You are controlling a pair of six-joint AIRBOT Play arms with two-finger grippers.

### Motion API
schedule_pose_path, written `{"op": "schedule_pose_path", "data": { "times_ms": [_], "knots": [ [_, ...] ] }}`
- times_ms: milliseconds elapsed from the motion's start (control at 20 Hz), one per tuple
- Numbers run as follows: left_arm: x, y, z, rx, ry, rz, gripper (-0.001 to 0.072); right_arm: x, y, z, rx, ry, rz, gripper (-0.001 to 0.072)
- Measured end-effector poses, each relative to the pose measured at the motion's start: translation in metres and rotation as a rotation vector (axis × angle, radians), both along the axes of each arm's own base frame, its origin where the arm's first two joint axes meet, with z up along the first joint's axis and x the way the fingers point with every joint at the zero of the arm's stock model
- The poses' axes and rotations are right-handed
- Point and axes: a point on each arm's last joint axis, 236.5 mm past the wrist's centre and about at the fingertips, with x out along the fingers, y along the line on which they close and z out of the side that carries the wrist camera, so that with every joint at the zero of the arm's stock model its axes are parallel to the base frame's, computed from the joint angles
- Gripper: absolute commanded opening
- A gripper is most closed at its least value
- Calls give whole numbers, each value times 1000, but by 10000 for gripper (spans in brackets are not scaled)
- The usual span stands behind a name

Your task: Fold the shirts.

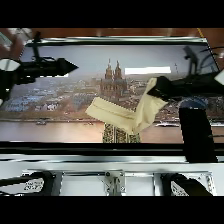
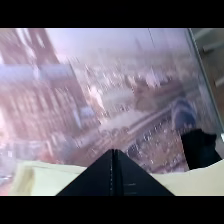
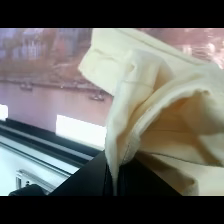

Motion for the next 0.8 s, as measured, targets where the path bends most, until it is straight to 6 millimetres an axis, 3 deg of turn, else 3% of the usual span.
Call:
{"op": "schedule_pose_path", "data": {
  "times_ms": [150,250,600,650,700,750,800],
  "knots": [
    [-10,40,18,9,-14,30,36,23,47,-30,13,-6,41,61],
    [-21,51,24,21,-14,17,37,37,74,-56,17,10,41,62],
    [-51,56,53,45,-61,-24,36,66,154,-153,91,123,-34,80],
    [-53,56,55,46,-66,-27,37,69,164,-163,117,142,-56,241],
    [-54,56,56,47,-69,-27,36,72,173,-171,147,157,-82,510],
    [-55,56,58,48,-72,-29,37,76,180,-174,178,163,-107,624],
    [-56,56,59,49,-74,-29,36,80,187,-176,208,163,-127,625]
  ]
}}
